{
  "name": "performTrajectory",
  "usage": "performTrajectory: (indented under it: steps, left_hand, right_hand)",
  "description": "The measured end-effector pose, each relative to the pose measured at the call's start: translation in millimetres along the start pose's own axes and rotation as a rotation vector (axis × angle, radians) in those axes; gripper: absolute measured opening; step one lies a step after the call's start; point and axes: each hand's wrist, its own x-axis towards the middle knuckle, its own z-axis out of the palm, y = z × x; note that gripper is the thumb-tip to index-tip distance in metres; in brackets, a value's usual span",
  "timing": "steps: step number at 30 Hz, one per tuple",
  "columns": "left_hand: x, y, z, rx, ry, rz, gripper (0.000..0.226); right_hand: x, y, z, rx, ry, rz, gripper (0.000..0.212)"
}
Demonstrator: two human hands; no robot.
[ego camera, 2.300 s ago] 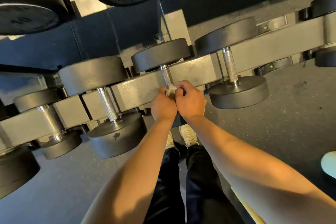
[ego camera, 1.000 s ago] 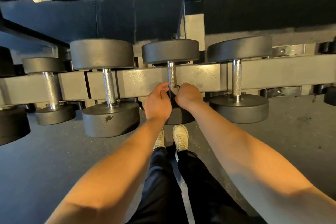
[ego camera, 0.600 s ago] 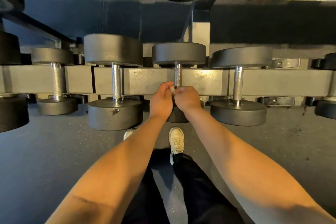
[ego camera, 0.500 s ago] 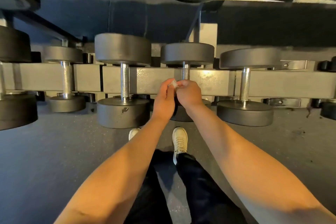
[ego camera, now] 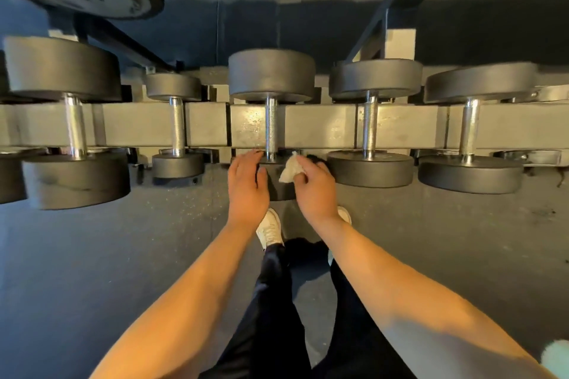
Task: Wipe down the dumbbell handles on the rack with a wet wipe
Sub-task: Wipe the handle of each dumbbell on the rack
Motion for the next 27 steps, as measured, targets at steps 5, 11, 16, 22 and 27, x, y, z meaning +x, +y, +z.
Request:
performTrajectory:
  steps: [5, 11, 16, 22, 27]
  left_hand:
    - [-8.9, -0.5, -25.0, -0.299, -0.062, -0.108, 0.039]
    - [-11.6, 2.4, -27.8, -0.532, -0.076, -0.201, 0.031]
    - [-11.2, -6.9, -23.9, -0.376, -0.112, 0.032, 0.034]
    - [-12.4, -20.8, -22.3, -0.297, -0.148, -0.014, 0.040]
    - [-16.3, -9.7, -27.0, -0.321, -0.170, 0.033, 0.043]
  right_hand:
    - [-19.3, -16.9, 32.6, -0.048, 0.054, -0.158, 0.049]
    - [-23.7, -28.8, 45.0, -0.287, -0.112, -0.423, 0.043]
    - [-22.5, -22.9, 37.8, -0.031, 0.127, -0.160, 0.042]
    - [-8.9, -1.3, 27.2, 0.003, 0.295, 0.150, 0.033]
    - [-24.0, -20.7, 42.4, 0.055, 0.210, -0.033, 0.036]
